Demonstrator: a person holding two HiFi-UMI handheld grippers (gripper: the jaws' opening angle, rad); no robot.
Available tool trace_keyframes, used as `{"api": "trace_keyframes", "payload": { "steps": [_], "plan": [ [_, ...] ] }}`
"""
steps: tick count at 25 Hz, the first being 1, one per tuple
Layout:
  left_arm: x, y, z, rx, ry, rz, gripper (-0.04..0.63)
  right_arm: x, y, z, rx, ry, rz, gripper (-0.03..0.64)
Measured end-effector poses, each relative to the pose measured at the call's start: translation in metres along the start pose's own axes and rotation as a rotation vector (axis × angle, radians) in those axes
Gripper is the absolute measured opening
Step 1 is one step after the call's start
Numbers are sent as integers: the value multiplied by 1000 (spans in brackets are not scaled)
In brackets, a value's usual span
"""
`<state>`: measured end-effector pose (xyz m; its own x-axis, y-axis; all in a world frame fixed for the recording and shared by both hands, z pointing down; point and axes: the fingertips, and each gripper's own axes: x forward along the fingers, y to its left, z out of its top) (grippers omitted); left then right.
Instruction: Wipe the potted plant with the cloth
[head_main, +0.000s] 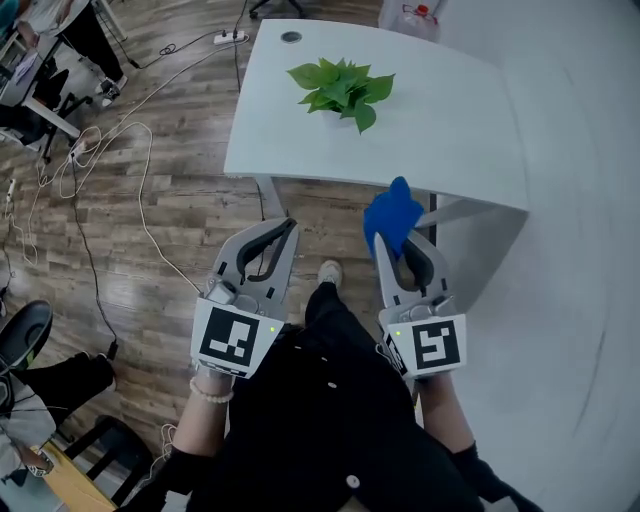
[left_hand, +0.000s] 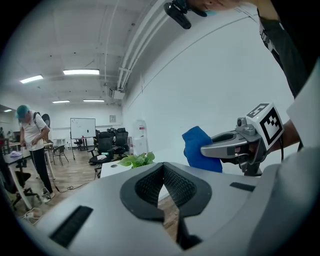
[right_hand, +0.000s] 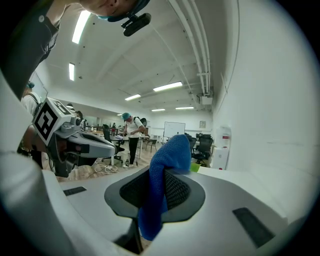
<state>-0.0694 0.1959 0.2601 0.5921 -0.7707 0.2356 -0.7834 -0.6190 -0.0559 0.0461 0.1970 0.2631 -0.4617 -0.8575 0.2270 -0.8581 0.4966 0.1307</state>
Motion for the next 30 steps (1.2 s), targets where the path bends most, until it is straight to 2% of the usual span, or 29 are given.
{"api": "trace_keyframes", "payload": {
  "steps": [13,19,24,26,27,30],
  "plan": [
    [109,22,31,3,-7,94,14,75,-99,-6,-5,-14,100,84],
    [130,29,38,-17,-29,125,14,84,-127,-14,-1,-9,97,84],
    [141,35,25,-45,-12,132,15,95,-141,-33,1,26,94,84],
    [147,41,18,-25,-13,130,17,100,-144,-39,3,36,94,84],
    [151,42,15,-4,-17,121,25,102,-146,-42,4,44,94,84],
    [162,44,6,24,-1,94,137,107,-152,-53,17,68,91,84]
  ]
}}
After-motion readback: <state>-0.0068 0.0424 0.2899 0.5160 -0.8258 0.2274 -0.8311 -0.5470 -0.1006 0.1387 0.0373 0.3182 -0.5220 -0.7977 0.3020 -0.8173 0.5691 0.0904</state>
